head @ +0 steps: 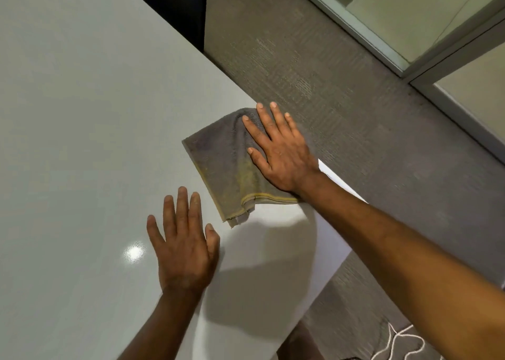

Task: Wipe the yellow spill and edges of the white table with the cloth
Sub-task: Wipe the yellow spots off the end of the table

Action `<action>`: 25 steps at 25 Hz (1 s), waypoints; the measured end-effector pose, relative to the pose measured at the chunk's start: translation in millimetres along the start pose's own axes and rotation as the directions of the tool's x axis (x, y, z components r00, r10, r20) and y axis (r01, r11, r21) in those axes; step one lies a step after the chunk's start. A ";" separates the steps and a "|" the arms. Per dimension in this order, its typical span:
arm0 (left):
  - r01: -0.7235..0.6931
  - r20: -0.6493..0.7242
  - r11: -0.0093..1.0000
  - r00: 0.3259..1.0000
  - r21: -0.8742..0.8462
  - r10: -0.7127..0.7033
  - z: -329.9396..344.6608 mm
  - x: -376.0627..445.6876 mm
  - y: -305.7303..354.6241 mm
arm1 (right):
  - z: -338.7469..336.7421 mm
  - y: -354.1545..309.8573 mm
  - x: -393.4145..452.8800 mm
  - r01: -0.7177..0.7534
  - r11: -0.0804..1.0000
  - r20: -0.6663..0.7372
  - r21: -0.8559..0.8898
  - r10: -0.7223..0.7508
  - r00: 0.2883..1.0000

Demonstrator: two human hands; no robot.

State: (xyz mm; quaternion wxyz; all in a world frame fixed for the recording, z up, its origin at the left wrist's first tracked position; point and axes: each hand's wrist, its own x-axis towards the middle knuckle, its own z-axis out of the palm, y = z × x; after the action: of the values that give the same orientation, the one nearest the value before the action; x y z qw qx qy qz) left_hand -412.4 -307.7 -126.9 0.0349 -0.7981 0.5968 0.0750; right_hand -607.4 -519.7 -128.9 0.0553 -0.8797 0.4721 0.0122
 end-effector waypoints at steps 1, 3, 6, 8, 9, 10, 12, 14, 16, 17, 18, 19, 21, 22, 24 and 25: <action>0.000 0.004 1.000 1.000 0.002 0.000 -0.8 0.5 0.4 | -0.7 -3.7 13.1 0.013 1.000 -0.005 0.007 -0.013 1.000; 0.003 0.004 1.000 1.000 0.000 -0.003 -1.8 1.3 0.1 | -2.8 -9.5 32.6 0.030 0.999 -0.008 0.024 -0.030 1.000; -0.012 -0.011 1.000 1.000 0.001 0.012 -2.7 -0.4 1.7 | -1.8 -8.6 31.8 0.015 0.999 -0.017 0.047 -0.014 1.000; -0.021 -0.039 1.000 0.999 0.010 0.022 -3.3 -2.0 0.1 | 0.5 -7.6 11.4 -0.022 0.998 -0.029 0.058 0.023 0.999; -0.027 -0.052 1.000 0.998 0.009 0.027 -2.9 -2.4 -0.4 | 2.1 -6.8 -5.4 -0.057 0.997 -0.026 0.056 0.058 0.998; -0.029 -0.065 1.000 0.997 0.002 0.029 -2.4 -2.7 -0.7 | 4.4 -6.0 -26.0 -0.093 0.994 -0.021 0.051 0.095 0.995; -0.028 -0.081 1.000 0.996 -0.007 0.028 -2.8 -4.1 -1.1 | 9.7 -6.6 -76.0 -0.154 0.987 -0.004 0.053 0.154 0.988; -0.029 -0.063 1.000 0.998 0.001 0.029 -4.9 -4.9 -0.5 | 14.3 -15.0 -128.6 -0.220 0.972 0.009 0.081 0.220 0.976; -0.023 -0.028 1.000 0.999 -0.003 0.023 -5.7 -4.7 -0.9 | 17.9 -34.0 -170.3 -0.307 0.946 0.007 0.103 0.307 0.952; -0.022 -0.018 1.000 1.000 -0.009 0.022 -6.1 -4.1 -1.0 | 18.5 -46.7 -183.8 -0.358 0.927 0.019 0.108 0.358 0.933; -0.020 -0.014 1.000 1.000 -0.018 0.020 -6.2 -3.3 -0.8 | 18.8 -61.3 -192.6 -0.406 0.908 0.034 0.100 0.405 0.914; -0.018 -0.008 0.999 1.000 -0.029 0.018 -6.3 -3.4 -0.6 | 18.3 -77.9 -199.2 -0.452 0.888 0.046 0.088 0.449 0.892; -0.028 -0.014 0.999 1.000 -0.018 0.027 -4.5 -4.8 -3.2 | 18.0 -115.7 -209.4 -0.535 0.840 0.070 0.095 0.530 0.845; -0.028 -0.013 0.999 1.000 -0.016 0.028 -3.2 -4.3 -6.0 | 18.9 -135.1 -213.2 -0.572 0.812 0.067 0.112 0.569 0.820; -0.027 -0.002 0.998 1.000 -0.049 0.027 -3.0 -2.3 -3.4 | 20.4 -168.8 -216.3 -0.655 0.738 0.061 0.161 0.655 0.753; -0.025 -0.004 0.997 1.000 -0.068 0.025 -3.9 -2.7 0.2 | 19.0 -182.8 -215.1 -0.690 0.701 0.070 0.180 0.691 0.719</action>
State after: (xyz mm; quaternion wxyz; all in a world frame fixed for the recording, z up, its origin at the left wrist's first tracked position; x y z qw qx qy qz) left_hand -413.0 -305.8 -122.6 0.0056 -0.7914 0.6039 0.0946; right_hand -573.8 -239.1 -116.3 0.1309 -0.6290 0.7661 -0.0153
